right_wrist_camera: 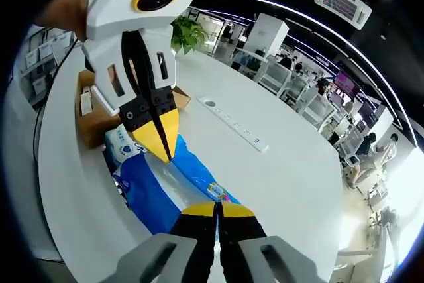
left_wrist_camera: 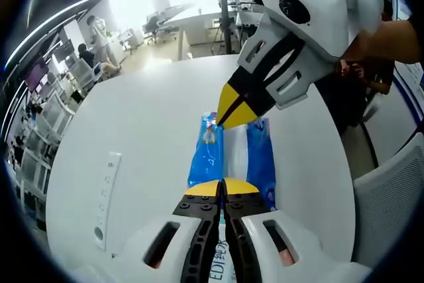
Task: Operate the shoe box by opening the lid, removing the specified soft item, and placing it in the target area until the item is outside and the box remains undamaged.
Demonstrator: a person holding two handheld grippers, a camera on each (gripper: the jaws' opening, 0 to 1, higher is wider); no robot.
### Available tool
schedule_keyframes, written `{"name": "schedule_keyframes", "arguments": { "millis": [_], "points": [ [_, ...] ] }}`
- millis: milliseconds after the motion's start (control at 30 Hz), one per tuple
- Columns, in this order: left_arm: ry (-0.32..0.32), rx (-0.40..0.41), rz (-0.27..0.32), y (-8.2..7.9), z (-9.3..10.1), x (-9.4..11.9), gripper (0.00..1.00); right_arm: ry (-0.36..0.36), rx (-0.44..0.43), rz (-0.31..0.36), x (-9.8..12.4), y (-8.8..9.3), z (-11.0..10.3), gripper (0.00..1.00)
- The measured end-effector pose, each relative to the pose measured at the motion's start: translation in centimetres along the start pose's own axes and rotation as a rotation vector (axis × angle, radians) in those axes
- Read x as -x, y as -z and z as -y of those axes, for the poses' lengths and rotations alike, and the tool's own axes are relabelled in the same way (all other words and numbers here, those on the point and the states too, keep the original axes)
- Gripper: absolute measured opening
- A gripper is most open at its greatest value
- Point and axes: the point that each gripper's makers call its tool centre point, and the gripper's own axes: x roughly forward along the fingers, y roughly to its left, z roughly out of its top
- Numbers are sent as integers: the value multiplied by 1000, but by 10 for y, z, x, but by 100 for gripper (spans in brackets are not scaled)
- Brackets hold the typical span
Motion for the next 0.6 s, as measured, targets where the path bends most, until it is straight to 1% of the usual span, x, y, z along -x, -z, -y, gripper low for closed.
{"name": "schedule_keyframes", "arguments": {
  "millis": [167, 267, 400, 467, 600],
  "points": [
    [10, 6, 3, -1, 2, -6, 0, 3, 0, -14, -2, 6, 3, 0],
    [15, 1, 1, -1, 2, -15, 0, 2, -3, -21, -3, 10, 3, 0],
    [19, 2, -3, 0, 2, -19, 0, 1, -9, -32, -5, 16, 3, 0],
    [24, 3, -4, -1, 2, -24, 0, 1, -18, -37, -7, 20, 3, 0],
    [34, 10, -9, 3, 5, -30, 0, -3, -28, -48, -10, 27, 2, 0]
  ]
}}
